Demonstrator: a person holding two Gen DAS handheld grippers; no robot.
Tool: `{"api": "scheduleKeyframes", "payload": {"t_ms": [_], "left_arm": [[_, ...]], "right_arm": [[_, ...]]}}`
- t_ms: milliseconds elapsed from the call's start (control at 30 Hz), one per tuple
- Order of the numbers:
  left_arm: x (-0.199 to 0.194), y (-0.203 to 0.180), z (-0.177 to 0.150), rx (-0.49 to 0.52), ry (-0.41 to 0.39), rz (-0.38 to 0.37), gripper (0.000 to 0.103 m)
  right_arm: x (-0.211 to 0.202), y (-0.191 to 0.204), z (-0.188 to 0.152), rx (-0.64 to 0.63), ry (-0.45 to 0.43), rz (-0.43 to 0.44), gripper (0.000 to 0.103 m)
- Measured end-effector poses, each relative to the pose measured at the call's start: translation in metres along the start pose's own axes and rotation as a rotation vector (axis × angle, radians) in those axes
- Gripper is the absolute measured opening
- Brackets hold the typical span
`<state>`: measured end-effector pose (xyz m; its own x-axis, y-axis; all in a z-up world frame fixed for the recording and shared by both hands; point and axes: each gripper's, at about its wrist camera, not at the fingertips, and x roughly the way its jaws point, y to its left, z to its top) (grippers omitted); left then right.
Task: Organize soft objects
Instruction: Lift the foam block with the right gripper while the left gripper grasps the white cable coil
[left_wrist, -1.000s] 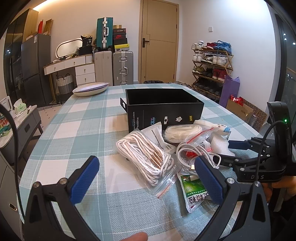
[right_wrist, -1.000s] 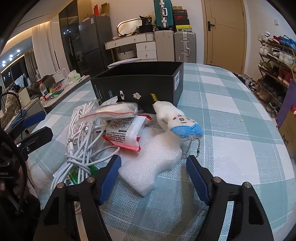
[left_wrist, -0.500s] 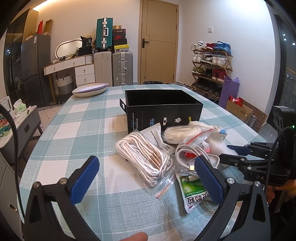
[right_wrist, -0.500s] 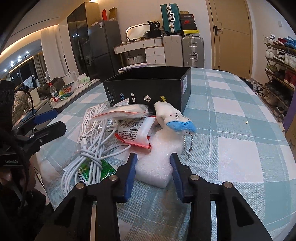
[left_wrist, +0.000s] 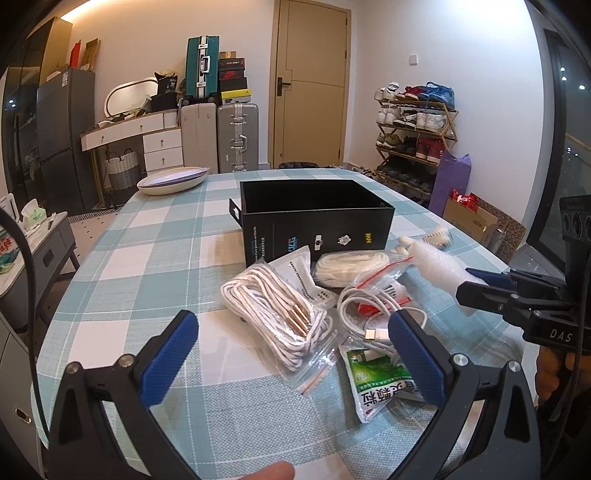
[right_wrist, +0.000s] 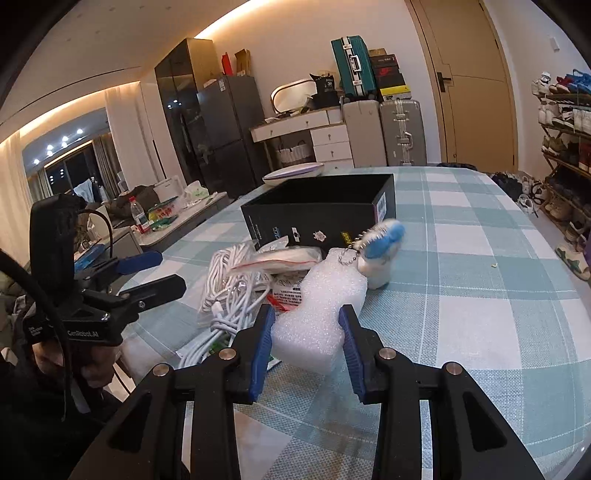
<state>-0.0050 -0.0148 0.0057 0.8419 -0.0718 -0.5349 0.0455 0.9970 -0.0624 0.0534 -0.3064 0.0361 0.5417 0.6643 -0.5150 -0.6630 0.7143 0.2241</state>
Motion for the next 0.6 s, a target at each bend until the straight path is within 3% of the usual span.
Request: {"api": "scheduleKeyframes", "payload": {"t_ms": [233, 600], "left_arm": [[0.000, -0.018, 0.000, 0.040, 0.032, -0.071, 0.103], [0.019, -0.046, -0.007, 0.085, 0.136, -0.122, 0.102]], "right_arm": [[-0.012, 0.003, 0.005, 0.001, -0.067, 0.005, 0.036], [-0.013, 0.001, 0.005, 0.007, -0.073, -0.009, 0.036]]}}
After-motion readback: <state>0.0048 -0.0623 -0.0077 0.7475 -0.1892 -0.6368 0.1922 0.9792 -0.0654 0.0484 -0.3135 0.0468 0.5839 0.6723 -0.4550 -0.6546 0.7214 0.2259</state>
